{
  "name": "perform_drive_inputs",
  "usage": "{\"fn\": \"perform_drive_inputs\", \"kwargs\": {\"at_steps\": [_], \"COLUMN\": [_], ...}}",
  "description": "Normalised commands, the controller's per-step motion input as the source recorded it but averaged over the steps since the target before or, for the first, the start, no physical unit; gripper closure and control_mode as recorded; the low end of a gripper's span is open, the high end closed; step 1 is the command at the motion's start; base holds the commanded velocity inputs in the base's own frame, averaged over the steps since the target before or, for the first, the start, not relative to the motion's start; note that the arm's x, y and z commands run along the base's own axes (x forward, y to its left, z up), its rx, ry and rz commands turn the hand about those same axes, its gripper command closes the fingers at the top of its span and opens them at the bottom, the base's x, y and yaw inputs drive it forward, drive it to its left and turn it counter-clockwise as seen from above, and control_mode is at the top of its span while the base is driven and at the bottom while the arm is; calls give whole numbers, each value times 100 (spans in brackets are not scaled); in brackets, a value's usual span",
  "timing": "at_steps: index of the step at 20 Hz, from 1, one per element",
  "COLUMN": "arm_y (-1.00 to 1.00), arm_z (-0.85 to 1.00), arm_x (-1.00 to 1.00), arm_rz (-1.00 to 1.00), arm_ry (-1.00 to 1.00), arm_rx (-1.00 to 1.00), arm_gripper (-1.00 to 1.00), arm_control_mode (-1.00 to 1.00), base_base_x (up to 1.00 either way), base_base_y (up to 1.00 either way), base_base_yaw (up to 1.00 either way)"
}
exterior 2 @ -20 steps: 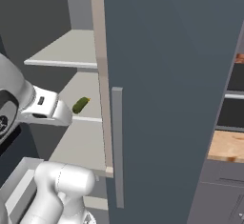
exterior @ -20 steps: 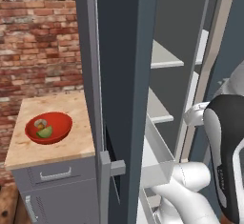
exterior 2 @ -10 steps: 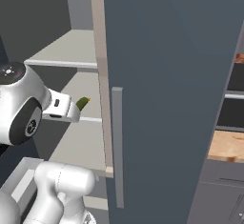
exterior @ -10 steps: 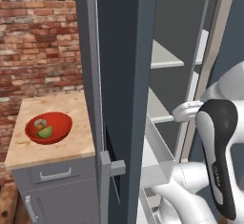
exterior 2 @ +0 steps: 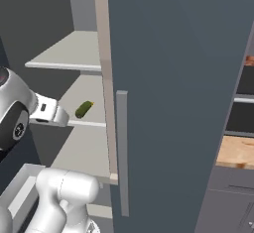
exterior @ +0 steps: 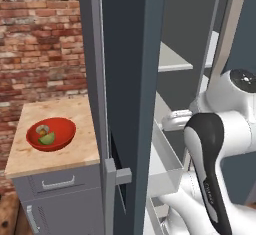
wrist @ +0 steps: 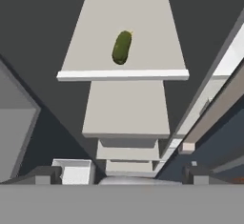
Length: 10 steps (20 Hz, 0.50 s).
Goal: Take the cucumber, mushroom, and lemon wedge from the freezer and place them in the bowl on the counter.
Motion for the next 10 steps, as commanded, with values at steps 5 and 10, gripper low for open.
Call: {"fn": "perform_drive_inputs", "kwargs": {"at_steps": [5,10], "arm_y": [15,0], "arm_z": [-8,-15], "arm_x": [28,46], "arm_rz": [-3,0], "arm_ry": [-1,-1], "arm_rx": [0,1], "arm_gripper": [-100,-100], "arm_control_mode": [-100,-100], "base_base_x": [0,0], "base_base_y": [0,0], "base_base_yaw": [0,0]}}
